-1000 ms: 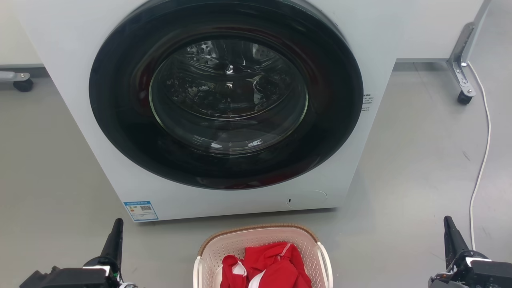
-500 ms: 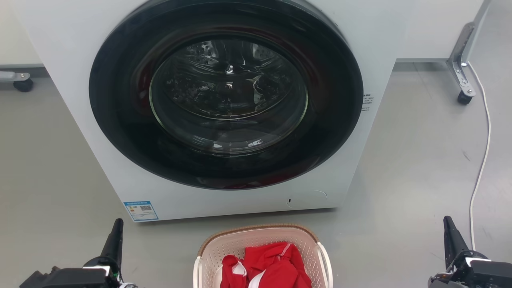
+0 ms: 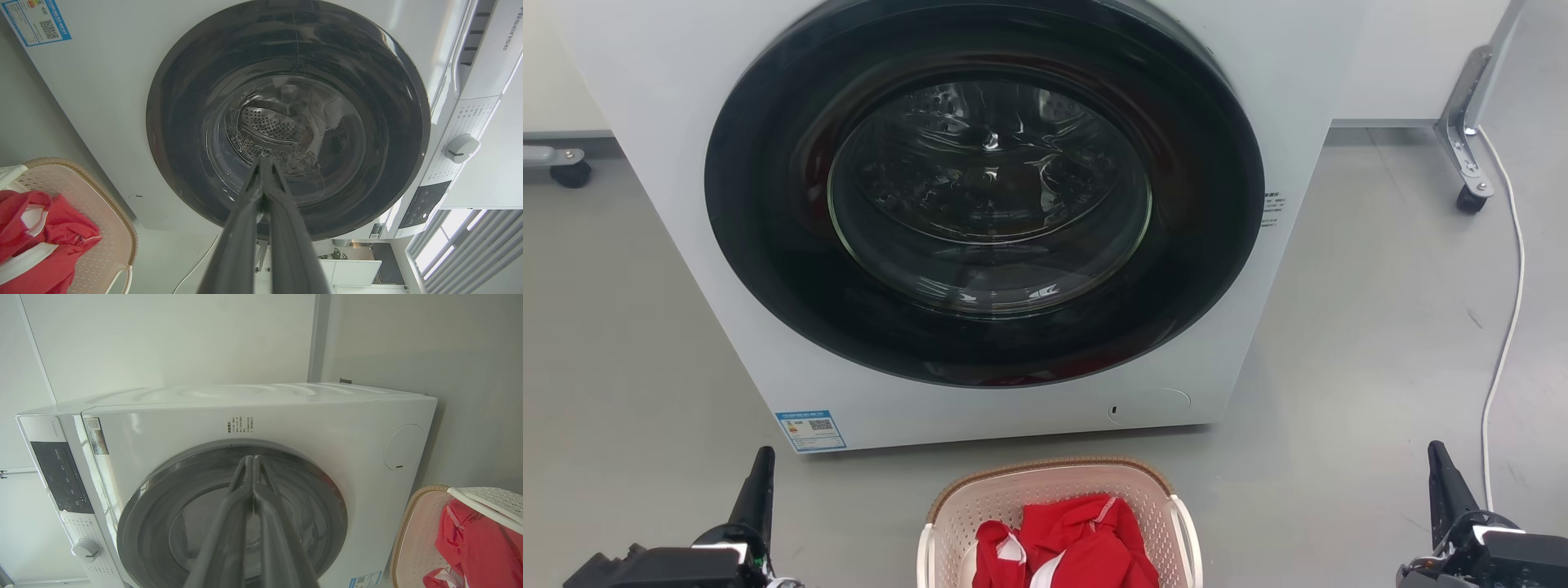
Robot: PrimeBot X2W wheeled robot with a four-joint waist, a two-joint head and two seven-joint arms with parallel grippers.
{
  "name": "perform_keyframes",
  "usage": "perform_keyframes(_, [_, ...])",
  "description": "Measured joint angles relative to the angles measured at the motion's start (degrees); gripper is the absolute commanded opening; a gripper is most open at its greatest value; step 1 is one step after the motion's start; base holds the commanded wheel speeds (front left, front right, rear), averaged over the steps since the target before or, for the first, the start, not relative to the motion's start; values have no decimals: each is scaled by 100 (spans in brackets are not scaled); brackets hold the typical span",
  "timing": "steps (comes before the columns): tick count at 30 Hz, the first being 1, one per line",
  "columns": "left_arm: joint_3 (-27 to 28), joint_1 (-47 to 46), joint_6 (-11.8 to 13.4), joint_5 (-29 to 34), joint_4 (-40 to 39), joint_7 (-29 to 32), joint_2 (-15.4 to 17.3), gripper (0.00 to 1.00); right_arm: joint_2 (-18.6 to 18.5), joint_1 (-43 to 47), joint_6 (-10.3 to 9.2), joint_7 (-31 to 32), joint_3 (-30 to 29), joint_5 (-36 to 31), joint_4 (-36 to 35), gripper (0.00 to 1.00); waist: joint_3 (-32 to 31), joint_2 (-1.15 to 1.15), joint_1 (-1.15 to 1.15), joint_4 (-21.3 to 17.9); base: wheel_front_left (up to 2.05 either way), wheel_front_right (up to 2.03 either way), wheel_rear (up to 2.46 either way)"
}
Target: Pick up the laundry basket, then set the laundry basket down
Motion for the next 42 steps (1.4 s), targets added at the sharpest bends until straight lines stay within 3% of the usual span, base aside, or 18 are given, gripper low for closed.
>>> perform_keyframes(42, [0, -1, -43, -1, 15, 0, 0, 0, 1, 0, 13, -1, 1, 8, 1, 0, 0, 0, 0, 0, 0, 0, 0])
